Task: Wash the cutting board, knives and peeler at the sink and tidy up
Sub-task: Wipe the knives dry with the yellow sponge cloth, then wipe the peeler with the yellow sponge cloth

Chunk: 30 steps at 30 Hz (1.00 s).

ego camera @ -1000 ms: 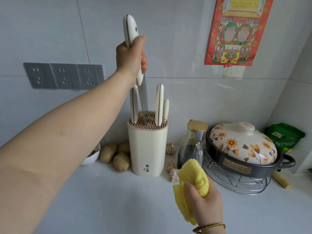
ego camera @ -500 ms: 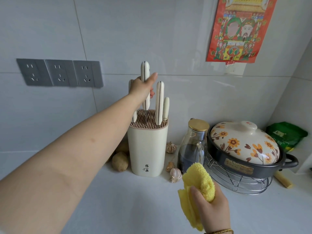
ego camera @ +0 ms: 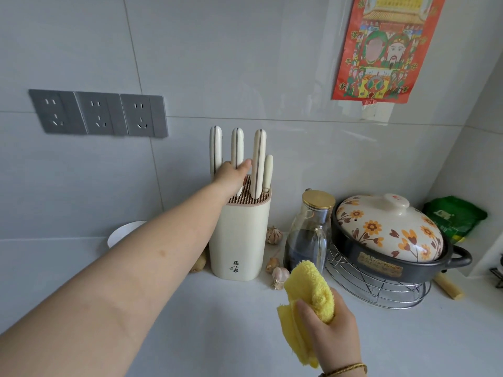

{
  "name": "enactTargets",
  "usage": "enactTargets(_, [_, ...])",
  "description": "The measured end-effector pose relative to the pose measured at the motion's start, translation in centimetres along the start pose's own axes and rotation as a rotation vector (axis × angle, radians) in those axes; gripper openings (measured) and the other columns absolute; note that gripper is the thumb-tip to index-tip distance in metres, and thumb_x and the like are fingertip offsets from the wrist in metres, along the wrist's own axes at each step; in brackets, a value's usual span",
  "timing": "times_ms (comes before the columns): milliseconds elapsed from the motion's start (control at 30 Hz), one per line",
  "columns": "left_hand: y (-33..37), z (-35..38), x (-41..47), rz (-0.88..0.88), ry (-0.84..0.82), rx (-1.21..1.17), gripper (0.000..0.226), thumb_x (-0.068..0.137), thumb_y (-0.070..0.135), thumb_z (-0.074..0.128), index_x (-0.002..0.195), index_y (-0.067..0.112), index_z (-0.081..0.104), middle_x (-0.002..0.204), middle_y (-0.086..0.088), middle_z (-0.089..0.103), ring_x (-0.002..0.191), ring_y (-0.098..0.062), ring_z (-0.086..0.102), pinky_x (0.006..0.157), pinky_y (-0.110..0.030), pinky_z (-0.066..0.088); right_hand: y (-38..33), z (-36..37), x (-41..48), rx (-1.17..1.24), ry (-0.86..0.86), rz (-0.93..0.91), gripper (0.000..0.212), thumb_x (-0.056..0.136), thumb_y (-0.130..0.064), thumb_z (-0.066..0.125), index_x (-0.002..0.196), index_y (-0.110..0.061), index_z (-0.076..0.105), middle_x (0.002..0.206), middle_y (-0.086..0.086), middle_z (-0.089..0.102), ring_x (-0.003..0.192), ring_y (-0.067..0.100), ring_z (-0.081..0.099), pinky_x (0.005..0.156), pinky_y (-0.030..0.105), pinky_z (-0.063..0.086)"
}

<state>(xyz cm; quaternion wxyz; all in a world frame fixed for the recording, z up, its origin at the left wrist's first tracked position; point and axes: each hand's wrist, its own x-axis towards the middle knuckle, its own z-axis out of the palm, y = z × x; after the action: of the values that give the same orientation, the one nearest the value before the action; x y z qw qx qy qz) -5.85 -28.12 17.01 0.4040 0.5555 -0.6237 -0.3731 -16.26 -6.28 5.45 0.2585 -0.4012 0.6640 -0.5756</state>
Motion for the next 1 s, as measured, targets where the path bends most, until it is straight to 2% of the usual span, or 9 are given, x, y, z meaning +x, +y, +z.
enactTargets(167, [0.0, 0.1, -1.2, 0.003, 0.059, 0.016, 0.032, 0.093, 0.024, 0.048, 0.119, 0.005, 0.052, 0.103, -0.01, 0.057, 0.085, -0.023, 0.051, 0.073, -0.025, 0.037, -0.8, -1.3, -0.6, -0.02, 0.038, -0.015, 0.039, 0.074, 0.0, 0.07, 0.07, -0.032, 0.049, 0.066, -0.01, 0.056, 0.066, 0.004, 0.051, 0.057, 0.017, 0.038])
enactTargets(300, [-0.6, -0.8, -3.1, 0.061, 0.083, 0.048, 0.034, 0.089, 0.018, 0.052, 0.123, 0.01, 0.053, 0.12, -0.006, 0.059, 0.107, -0.027, 0.056, 0.089, -0.029, 0.042, -1.8, -1.9, -1.7, -0.063, 0.04, -0.026, 0.037, 0.076, 0.0, 0.068, 0.07, -0.031, 0.048, 0.067, -0.009, 0.054, 0.064, 0.003, 0.049, 0.055, 0.016, 0.036])
enactTargets(367, [-1.0, -1.3, -4.6, 0.104, 0.104, 0.057, 0.035, 0.089, 0.013, 0.051, 0.124, 0.009, 0.054, 0.123, -0.009, 0.057, 0.112, -0.025, 0.054, 0.088, -0.025, 0.04, -2.2, -2.1, -2.5, -0.061, 0.049, -0.028, 0.038, 0.076, 0.0, 0.067, 0.07, -0.032, 0.048, 0.068, -0.009, 0.054, 0.065, 0.003, 0.049, 0.053, 0.013, 0.036])
enactTargets(467, [-1.9, -2.0, -7.7, 0.212, 0.049, 0.038, 0.025, 0.09, 0.008, 0.051, 0.112, 0.006, 0.062, 0.116, -0.01, 0.063, 0.108, -0.021, 0.057, 0.08, -0.018, 0.036, -2.5, -2.5, -4.0, -0.034, 0.084, -0.029, 0.033, 0.077, -0.002, 0.068, 0.069, -0.029, 0.05, 0.067, -0.007, 0.055, 0.064, 0.004, 0.049, 0.051, 0.008, 0.042])
enactTargets(600, [-3.0, -1.0, -12.8, 0.375, -0.132, 0.034, 0.014, 0.089, 0.009, 0.054, 0.092, 0.013, 0.067, 0.095, 0.001, 0.067, 0.092, -0.013, 0.058, 0.077, -0.015, 0.038, -1.8, -3.6, -6.7, -0.048, 0.151, -0.027, 0.026, 0.079, -0.01, 0.069, 0.07, -0.028, 0.051, 0.069, -0.006, 0.056, 0.064, 0.004, 0.051, 0.051, 0.012, 0.042])
enactTargets(733, [-3.8, 1.2, -19.0, 0.446, -0.426, -0.022, 0.022, 0.089, 0.009, 0.055, 0.077, 0.027, 0.06, 0.078, 0.019, 0.06, 0.075, 0.0, 0.057, 0.067, -0.001, 0.038, 0.0, -6.2, -10.5, -0.095, 0.269, 0.03, 0.025, 0.078, -0.01, 0.07, 0.067, -0.025, 0.054, 0.057, -0.008, 0.058, 0.057, -0.004, 0.054, 0.054, 0.007, 0.042])
enactTargets(800, [-5.2, 3.0, -22.3, 0.401, -0.61, -0.056, 0.028, 0.088, 0.007, 0.056, 0.073, 0.031, 0.059, 0.074, 0.017, 0.062, 0.069, 0.003, 0.058, 0.069, -0.007, 0.043, 1.1, -8.4, -12.9, -0.109, 0.335, 0.072, 0.016, 0.076, -0.022, 0.069, 0.069, -0.026, 0.055, 0.058, -0.019, 0.062, 0.058, -0.008, 0.055, 0.054, 0.009, 0.043])
enactTargets(867, [-6.9, 4.9, -25.7, 0.316, -0.791, -0.074, 0.032, 0.087, 0.004, 0.057, 0.072, 0.032, 0.06, 0.064, 0.014, 0.066, 0.065, 0.005, 0.058, 0.069, -0.016, 0.046, 1.8, -10.8, -15.6, -0.135, 0.4, 0.129, 0.012, 0.073, -0.028, 0.067, 0.071, -0.029, 0.056, 0.061, -0.03, 0.06, 0.062, -0.001, 0.057, 0.056, 0.014, 0.042])
enactTargets(1000, [-8.8, 9.1, -31.5, 0.292, -1.026, -0.012, 0.025, 0.085, 0.013, 0.061, 0.07, 0.033, 0.059, 0.058, 0.02, 0.065, 0.062, 0.01, 0.058, 0.067, -0.007, 0.044, 3.0, -15.5, -21.4, -0.238, 0.559, 0.23, 0.03, 0.079, -0.01, 0.066, 0.072, -0.035, 0.051, 0.059, -0.012, 0.06, 0.062, 0.004, 0.054, 0.055, 0.014, 0.041])
